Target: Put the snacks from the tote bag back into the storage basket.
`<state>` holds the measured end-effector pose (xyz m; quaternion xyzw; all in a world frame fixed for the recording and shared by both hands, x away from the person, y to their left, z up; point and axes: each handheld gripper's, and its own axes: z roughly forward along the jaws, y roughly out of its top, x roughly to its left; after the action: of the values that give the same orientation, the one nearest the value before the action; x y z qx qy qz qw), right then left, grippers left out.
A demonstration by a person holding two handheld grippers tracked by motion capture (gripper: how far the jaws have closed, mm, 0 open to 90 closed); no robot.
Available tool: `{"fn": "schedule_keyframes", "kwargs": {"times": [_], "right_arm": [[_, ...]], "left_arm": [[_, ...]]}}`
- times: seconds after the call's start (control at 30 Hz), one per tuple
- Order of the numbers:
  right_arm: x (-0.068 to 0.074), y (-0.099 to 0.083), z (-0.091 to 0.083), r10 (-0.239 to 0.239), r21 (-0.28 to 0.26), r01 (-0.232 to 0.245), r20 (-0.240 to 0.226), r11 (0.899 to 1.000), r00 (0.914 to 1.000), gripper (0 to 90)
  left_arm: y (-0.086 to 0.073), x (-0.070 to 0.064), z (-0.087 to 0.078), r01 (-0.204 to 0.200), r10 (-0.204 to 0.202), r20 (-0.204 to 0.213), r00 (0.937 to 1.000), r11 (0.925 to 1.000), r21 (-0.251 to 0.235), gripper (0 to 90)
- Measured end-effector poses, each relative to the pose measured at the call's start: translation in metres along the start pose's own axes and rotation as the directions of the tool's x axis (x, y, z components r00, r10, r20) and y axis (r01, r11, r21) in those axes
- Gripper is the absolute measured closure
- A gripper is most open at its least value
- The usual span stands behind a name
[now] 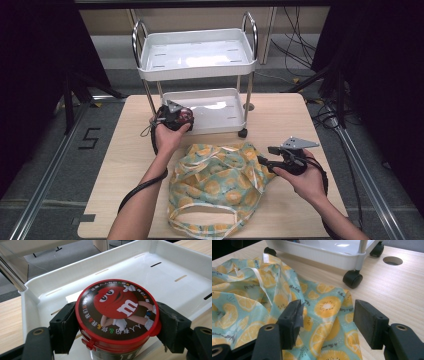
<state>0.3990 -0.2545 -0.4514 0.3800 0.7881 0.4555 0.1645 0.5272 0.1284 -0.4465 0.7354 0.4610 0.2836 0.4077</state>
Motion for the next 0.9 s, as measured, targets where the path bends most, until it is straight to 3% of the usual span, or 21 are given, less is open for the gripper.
{"fn": "schedule_keyframes", "kwargs": {"times": [0.1, 0.13, 0.17, 0.2, 0.27, 0.3, 0.4, 0.43, 0.5, 0.57, 0.6, 0.7, 0.73, 0.77, 0.8, 0.9], "right_arm": [[0.001, 0.0, -0.0002, 0.022, 0.003, -0.022, -0.005, 1.0, 0.9998, 40.8], [-0.0008, 0.0003, -0.0004, -0.003, -0.001, 0.003, 0.003, 1.0, 1.0, 40.8], [0.0023, -0.0001, -0.0002, 0.042, 0.008, -0.042, -0.013, 0.999, 0.999, 40.7], [0.0025, -0.0003, 0.0004, 0.043, -0.002, -0.043, -0.008, 0.999, 0.999, 40.6], [-0.0008, 0.0001, -0.0001, -0.001, -0.003, 0.001, 0.003, 1.0, 1.0, 40.4], [-0.0007, -0.0001, 0.0004, 0.001, -0.005, -0.001, 0.002, 1.0, 1.0, 40.3], [-0.0001, 0.0002, 0.0003, 0.007, -0.008, -0.007, 0.001, 1.0, 1.0, 39.8], [0.0032, 0.0001, -0.0006, 0.056, 0.007, -0.056, -0.01, 0.998, 0.9984, 39.6], [0.0005, 0.0002, 0.0001, 0.023, -0.008, -0.023, -0.003, 1.0, 0.9997, 39.1], [0.0016, 0.0, -0.0002, 0.044, -0.005, -0.044, -0.005, 0.999, 0.999, 38.8], [0.0011, -0.0001, -0.0001, 0.039, 0.0, -0.039, -0.003, 0.999, 0.9992, 38.7], [0.0013, -0.0001, 0.0001, 0.039, -0.001, -0.039, -0.004, 0.999, 0.9992, 38.6], [-0.0005, 0.0004, 0.0, 0.012, -0.007, -0.012, 0.001, 1.0, 0.9999, 38.6], [0.0016, 0.0, 0.0002, 0.04, -0.008, -0.04, -0.003, 0.999, 0.9992, 38.6], [-0.0003, 0.0003, 0.0, 0.013, -0.011, -0.013, 0.002, 1.0, 0.9999, 38.5], [0.0001, 0.0, 0.0005, 0.016, 0.0, -0.016, -0.005, 1.0, 0.9999, 38.5]], "left_arm": [[-0.0011, 0.0007, 0.0019, 0.003, -0.003, -0.003, 1.0, 1.0, 0.0, 25.3], [-0.0013, 0.0007, 0.0022, 0.005, -0.005, -0.002, 1.0, 1.0, 0.0, 25.3], [-0.0013, 0.0024, 0.0014, -0.01, 0.01, -0.005, 0.9999, 0.9998, 0.019, 25.3], [-0.0017, 0.0015, 0.0022, 0.004, -0.004, -0.003, 1.0, 1.0, 0.007, 25.2], [-0.0022, 0.0005, 0.0024, 0.012, -0.012, 0.002, 0.9999, 0.9999, 0.008, 25.2], [-0.0027, 0.0024, 0.0023, -0.004, 0.004, 0.004, 1.0, 0.9997, 0.025, 25.2], [-0.0032, 0.003, 0.0027, -0.003, 0.003, -0.001, 1.0, 0.9997, 0.025, 25.2], [-0.0032, 0.0037, 0.0029, -0.01, 0.01, 0.005, 0.9999, 0.9996, 0.026, 25.2], [-0.0033, 0.0027, 0.0033, 0.013, -0.013, 0.014, 0.9998, 0.9999, 0.011, 25.2], [-0.0035, 0.0034, 0.0035, 0.01, -0.01, 0.017, 0.9998, 0.9999, 0.011, 25.2], [-0.0031, 0.0053, 0.0024, -0.009, 0.009, 0.014, 0.9999, 0.9993, 0.037, 25.1], [-0.0029, 0.0057, 0.0033, 0.017, -0.018, 0.019, 0.9997, 0.999, 0.041, 24.9], [-0.003, 0.0057, 0.0033, 0.016, -0.017, 0.021, 0.9996, 0.9992, 0.038, 24.8], [-0.003, 0.0054, 0.0034, 0.02, -0.021, 0.027, 0.9994, 0.9993, 0.031, 24.7], [-0.0027, 0.0051, 0.0025, 0.019, -0.02, 0.023, 0.9995, 0.9994, 0.03, 24.4], [-0.0012, 0.0016, 0.0, 0.049, -0.049, 0.027, 0.9984, 0.9988, 0.005, 23.2]]}}
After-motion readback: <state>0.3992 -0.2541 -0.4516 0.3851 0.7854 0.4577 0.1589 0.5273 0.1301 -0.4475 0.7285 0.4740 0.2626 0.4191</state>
